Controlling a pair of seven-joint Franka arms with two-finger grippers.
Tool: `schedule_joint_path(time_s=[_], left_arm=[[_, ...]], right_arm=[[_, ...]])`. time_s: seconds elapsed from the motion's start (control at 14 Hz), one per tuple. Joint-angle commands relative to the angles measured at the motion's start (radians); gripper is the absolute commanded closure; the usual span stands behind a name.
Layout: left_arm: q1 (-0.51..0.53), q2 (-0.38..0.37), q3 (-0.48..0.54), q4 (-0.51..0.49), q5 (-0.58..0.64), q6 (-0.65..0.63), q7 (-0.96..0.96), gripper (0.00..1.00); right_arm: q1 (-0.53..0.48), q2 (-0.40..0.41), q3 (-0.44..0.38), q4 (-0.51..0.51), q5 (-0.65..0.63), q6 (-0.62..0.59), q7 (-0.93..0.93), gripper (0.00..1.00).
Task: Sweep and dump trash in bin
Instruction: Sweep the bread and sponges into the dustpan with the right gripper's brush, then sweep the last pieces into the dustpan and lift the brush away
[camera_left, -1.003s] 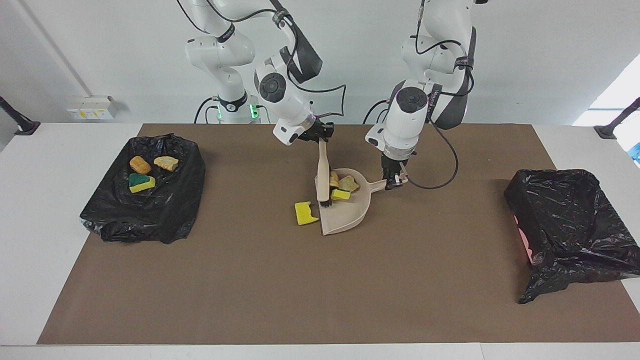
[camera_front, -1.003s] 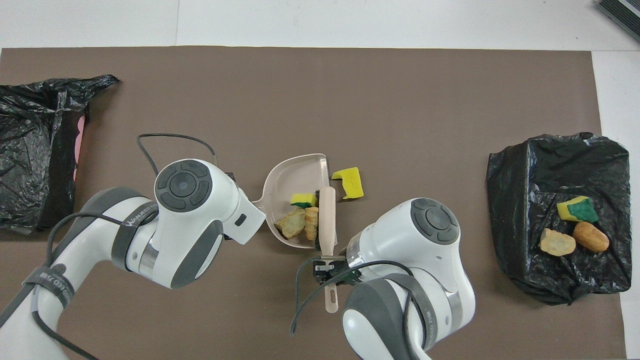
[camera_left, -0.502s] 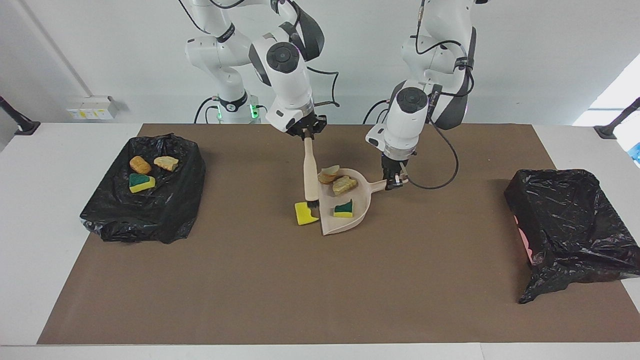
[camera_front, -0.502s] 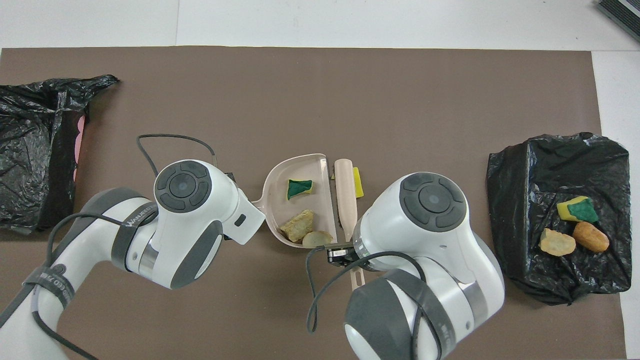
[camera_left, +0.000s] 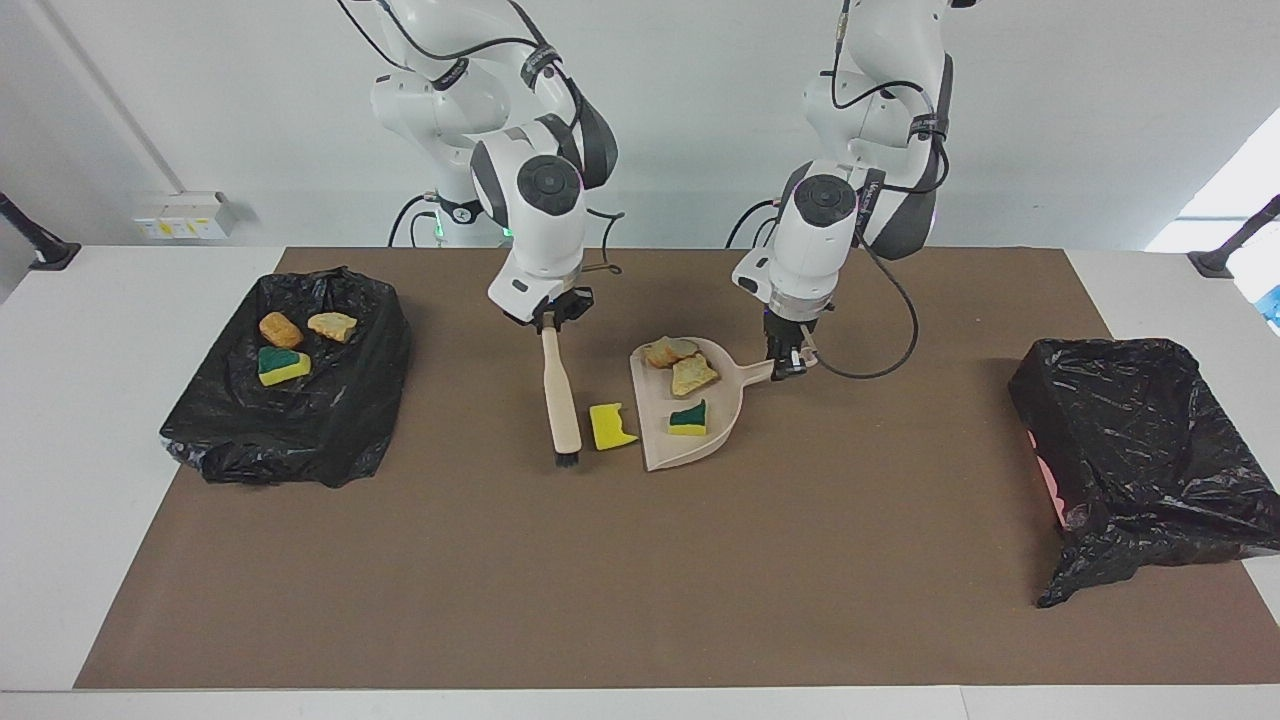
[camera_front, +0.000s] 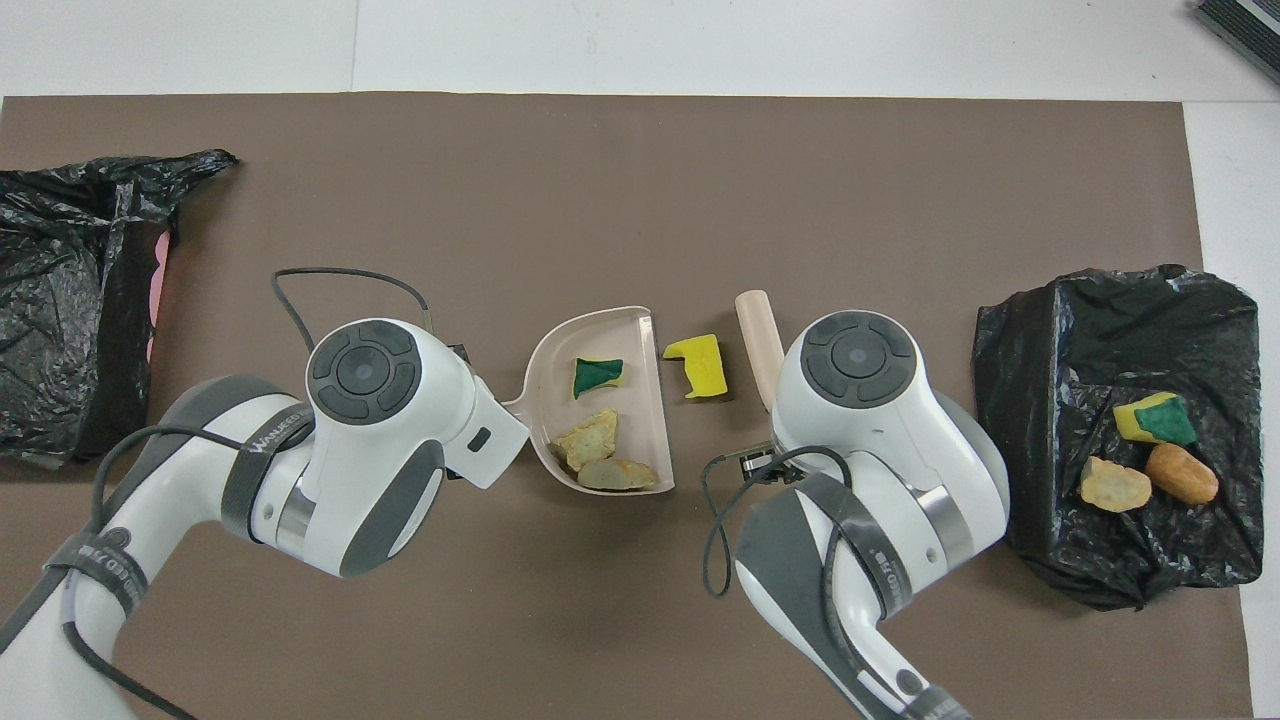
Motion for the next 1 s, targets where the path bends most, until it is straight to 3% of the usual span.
schedule_joint_path(time_s=[0.0, 0.14, 0.36, 0.64, 0.93], left_arm=[[0.004, -0.025, 0.005, -0.033, 0.014, 0.028, 0.000, 1.00], [0.004, -0.025, 0.005, -0.033, 0.014, 0.028, 0.000, 1.00], [0.004, -0.025, 0.005, -0.033, 0.014, 0.028, 0.000, 1.00], [0.004, -0.025, 0.005, -0.033, 0.014, 0.028, 0.000, 1.00], [0.010, -0.024, 0.005, -0.033, 0.014, 0.028, 0.002, 1.00]], right_arm=[[0.020, -0.001, 0.014, -0.045, 0.096, 0.056, 0.024, 1.00], [0.068, 0.001, 0.014, -0.039, 0.272, 0.103, 0.063, 1.00], [0.132, -0.001, 0.014, -0.040, 0.426, 0.212, 0.124, 1.00], [0.146, -0.019, 0.009, -0.037, 0.393, 0.200, 0.172, 1.00], [0.137, -0.130, 0.006, -0.027, 0.275, 0.104, 0.203, 1.00]])
